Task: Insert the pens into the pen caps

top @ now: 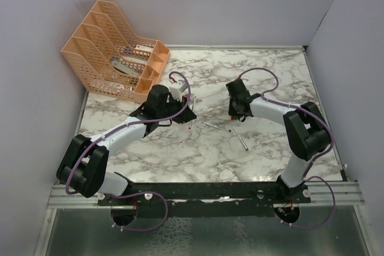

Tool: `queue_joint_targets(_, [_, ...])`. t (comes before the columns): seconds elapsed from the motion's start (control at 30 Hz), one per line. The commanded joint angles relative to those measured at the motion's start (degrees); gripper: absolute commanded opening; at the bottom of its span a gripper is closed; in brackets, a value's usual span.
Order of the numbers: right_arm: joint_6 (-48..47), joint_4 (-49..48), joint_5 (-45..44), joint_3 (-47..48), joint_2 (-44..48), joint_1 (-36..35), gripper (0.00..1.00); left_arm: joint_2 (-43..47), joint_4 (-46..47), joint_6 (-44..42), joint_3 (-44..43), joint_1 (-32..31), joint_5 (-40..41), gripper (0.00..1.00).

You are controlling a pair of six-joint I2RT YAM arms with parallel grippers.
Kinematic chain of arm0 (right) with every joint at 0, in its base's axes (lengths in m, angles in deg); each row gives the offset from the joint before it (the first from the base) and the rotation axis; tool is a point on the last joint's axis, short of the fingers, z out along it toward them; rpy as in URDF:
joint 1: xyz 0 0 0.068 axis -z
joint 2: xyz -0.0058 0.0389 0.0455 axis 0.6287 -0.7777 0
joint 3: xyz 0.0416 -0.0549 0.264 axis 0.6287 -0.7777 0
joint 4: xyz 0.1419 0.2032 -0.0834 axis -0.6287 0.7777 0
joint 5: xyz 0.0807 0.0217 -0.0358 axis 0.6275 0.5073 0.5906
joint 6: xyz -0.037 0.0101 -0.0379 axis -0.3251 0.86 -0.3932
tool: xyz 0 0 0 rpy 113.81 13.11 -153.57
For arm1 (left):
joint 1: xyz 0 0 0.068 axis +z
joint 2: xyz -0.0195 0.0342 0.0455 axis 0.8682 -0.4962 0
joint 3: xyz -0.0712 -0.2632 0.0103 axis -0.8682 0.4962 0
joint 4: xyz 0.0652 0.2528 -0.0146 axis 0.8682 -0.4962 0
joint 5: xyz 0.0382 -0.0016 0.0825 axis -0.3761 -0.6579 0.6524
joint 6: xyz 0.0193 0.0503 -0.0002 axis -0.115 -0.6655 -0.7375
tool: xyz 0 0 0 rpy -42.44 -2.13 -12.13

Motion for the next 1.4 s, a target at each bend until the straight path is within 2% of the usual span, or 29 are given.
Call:
queue_joint_targets(0.0, [-0.2,8.5,2.7,0.7,-0.9,-1.2,0.01,0.4,0.5,-0.5,-0.2,-0.3,0.6,0.00])
queue_joint_targets(0.2, [-2.3,5.7,3.4,6.4,3.3,-1.2,0.01,0.8,1.1,-0.7,0.3,-0.3,-0.2,0.00])
queue_joint_targets(0.4, [-3.1,-2.9,5.3,6.2,10.1,-1.2,0.01,1.6,4.1,0.3,1.2,-0.4,-4.2,0.00])
queue_joint_targets(0.53, [-3.4,-11.4,6.8,2.8,15.7,-1.2,0.01,2.4,7.7,0.8,2.0,-1.7,-6.5,0.00])
queue_joint_targets(0.7, [-3.7,-26.8,10.7,-6.1,24.3,-1.2,0.01,2.2,10.3,1.7,0.7,-4.8,-9.3,0.00])
queue_joint_targets(0.8, [-3.8,-34.4,13.6,-10.0,28.3,-1.2,0.01,1.0,11.4,3.3,-0.8,-7.2,-8.7,0.00])
queue_joint_targets(1.07, [-1.2,-45.9,17.9,-17.8,35.1,-1.2,0.01,-2.6,13.1,7.7,-4.6,-8.6,-10.2,0.00])
queue_joint_targets(1.37, [2.1,-51.2,20.2,-21.8,38.4,-1.2,0.01,-5.6,13.2,9.6,-7.0,-8.6,-11.8,0.00])
